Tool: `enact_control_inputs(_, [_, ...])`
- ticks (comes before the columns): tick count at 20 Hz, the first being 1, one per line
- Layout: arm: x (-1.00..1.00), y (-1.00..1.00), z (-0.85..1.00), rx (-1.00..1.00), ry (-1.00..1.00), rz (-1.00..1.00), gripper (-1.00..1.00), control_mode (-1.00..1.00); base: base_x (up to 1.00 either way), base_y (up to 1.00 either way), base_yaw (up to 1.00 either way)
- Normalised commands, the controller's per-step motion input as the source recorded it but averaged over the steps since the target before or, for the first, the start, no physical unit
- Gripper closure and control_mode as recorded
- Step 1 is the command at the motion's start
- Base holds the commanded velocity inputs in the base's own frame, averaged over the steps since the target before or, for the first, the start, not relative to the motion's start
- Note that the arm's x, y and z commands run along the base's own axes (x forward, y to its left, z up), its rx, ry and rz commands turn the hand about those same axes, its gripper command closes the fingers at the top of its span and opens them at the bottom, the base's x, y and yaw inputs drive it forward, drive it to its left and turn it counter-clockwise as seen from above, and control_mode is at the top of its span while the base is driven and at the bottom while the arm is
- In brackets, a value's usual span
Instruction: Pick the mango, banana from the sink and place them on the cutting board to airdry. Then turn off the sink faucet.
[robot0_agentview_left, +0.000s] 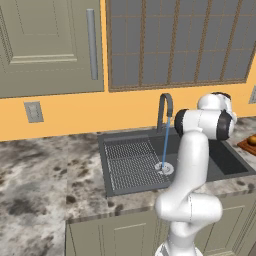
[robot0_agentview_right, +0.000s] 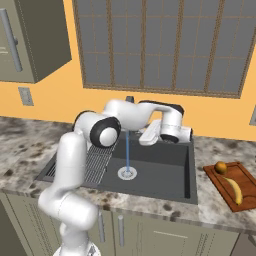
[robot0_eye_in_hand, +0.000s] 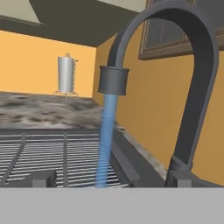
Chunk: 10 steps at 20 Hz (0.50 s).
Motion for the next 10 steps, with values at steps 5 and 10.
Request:
enact_control_inputs(5, [0.02, 0.04, 0.0, 0.0, 0.0, 0.05, -1.0, -1.0, 0.0, 0.0, 0.0])
enact_control_inputs(10, [0.03, 0.01, 0.0, 0.0, 0.0, 0.04, -1.0, -1.0, 0.0, 0.0, 0.0])
